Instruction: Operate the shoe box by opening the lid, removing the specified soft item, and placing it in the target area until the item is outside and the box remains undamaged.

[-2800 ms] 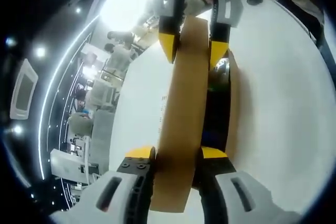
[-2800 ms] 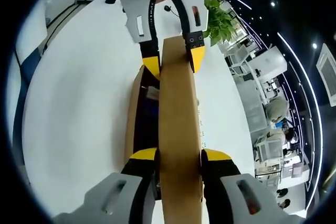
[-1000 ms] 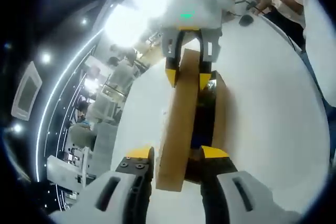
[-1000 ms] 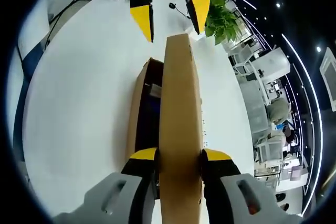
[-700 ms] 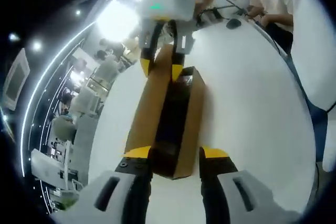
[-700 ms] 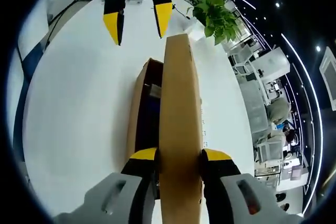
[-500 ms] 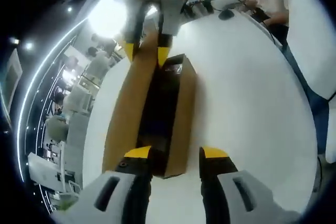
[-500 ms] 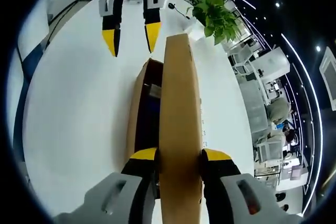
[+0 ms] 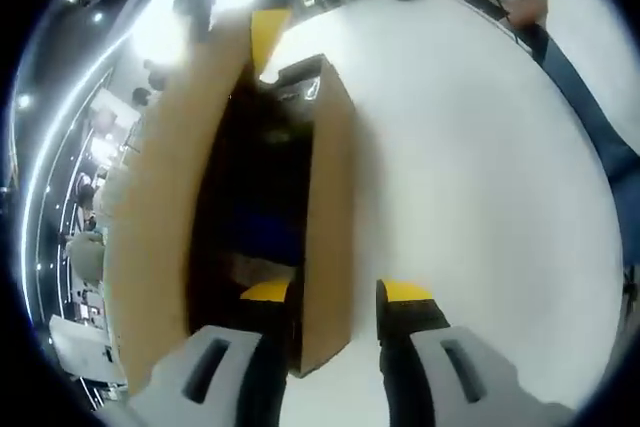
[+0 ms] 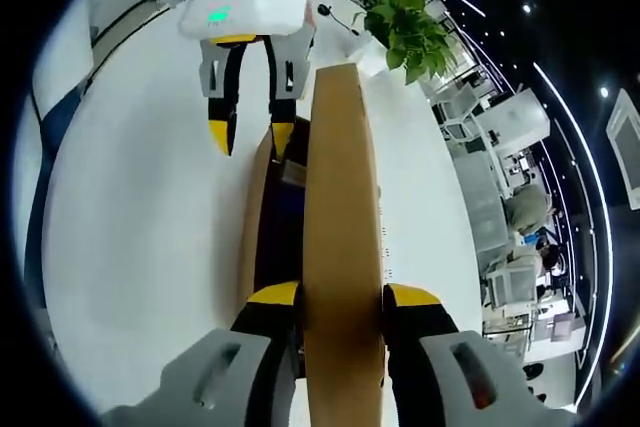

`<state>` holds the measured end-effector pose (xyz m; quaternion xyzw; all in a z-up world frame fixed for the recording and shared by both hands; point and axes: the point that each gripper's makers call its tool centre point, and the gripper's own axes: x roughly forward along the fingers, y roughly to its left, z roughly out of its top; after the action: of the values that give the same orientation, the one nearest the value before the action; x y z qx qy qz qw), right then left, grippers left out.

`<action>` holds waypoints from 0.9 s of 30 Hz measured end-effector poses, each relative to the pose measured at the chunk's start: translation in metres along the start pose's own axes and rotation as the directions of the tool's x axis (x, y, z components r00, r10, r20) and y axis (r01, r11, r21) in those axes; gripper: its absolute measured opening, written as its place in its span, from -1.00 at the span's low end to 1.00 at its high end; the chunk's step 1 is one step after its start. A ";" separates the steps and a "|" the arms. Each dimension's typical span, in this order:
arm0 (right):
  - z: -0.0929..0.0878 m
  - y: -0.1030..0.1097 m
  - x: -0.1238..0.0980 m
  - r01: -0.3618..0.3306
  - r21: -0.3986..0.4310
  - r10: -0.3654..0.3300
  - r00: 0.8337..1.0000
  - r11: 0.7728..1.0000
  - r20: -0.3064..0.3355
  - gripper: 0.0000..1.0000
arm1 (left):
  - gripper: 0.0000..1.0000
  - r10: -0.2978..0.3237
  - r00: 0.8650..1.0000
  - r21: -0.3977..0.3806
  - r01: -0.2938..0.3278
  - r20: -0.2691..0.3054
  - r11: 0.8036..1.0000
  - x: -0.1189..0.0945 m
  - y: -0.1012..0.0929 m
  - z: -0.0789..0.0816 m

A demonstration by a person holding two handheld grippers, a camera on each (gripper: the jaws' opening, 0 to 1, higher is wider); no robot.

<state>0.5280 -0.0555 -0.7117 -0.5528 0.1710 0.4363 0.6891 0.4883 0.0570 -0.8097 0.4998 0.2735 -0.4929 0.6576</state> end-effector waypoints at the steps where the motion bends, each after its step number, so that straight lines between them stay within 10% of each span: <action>1: 0.000 0.000 0.001 -0.001 0.000 0.001 1.000 1.000 0.000 -0.39 | -0.36 -0.012 1.000 0.004 0.012 -0.012 1.000 0.003 -0.001 -0.003; 27: 0.000 -0.003 0.002 -0.012 0.006 0.012 1.000 1.000 -0.006 -0.39 | -0.67 -0.023 0.991 0.081 0.034 -0.130 0.996 0.031 0.011 -0.018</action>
<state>0.5316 -0.0543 -0.7117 -0.5509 0.1776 0.4382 0.6878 0.5120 0.0622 -0.8383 0.5535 0.3016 -0.4800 0.6101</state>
